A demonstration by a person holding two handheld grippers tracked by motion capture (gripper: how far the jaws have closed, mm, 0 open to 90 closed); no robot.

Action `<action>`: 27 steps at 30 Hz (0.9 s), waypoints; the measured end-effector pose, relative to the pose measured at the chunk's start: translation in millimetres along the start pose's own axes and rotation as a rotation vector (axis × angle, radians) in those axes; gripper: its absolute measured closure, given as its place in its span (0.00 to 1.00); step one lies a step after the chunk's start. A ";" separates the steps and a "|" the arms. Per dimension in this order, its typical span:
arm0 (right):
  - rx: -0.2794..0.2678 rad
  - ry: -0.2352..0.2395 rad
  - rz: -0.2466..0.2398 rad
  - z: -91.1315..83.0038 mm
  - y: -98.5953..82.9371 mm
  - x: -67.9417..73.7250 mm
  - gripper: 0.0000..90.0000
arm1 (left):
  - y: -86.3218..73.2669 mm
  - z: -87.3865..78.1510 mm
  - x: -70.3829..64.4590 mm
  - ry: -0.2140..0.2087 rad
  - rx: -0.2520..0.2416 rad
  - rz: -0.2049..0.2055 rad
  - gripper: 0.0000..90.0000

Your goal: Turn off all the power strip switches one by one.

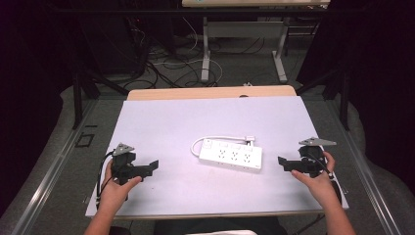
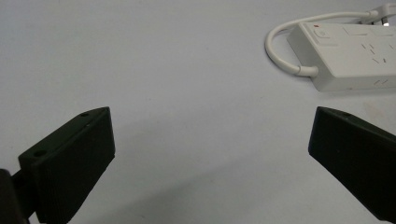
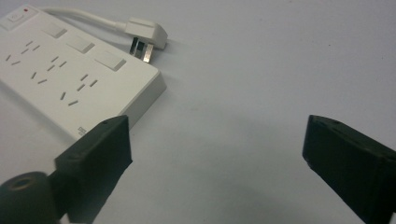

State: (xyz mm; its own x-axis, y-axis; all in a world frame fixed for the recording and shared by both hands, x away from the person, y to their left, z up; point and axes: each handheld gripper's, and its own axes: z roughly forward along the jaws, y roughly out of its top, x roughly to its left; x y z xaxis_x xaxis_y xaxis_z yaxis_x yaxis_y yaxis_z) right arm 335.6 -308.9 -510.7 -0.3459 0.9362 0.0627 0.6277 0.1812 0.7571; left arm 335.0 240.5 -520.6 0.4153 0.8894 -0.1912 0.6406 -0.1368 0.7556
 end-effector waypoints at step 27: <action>0.012 0.085 -0.110 17.2 11.1 32.9 0.24 | -3.1 0.4 -2.7 0.030 0.012 0.045 0.04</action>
State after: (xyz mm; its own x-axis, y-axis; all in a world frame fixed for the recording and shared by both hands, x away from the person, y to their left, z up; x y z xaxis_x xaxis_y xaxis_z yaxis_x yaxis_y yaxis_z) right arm 343.1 -271.0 -511.4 -0.4708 0.8816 0.0347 0.5905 0.2856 0.7548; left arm 332.2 238.4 -522.7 0.4246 0.8949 -0.1376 0.6296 -0.1826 0.7551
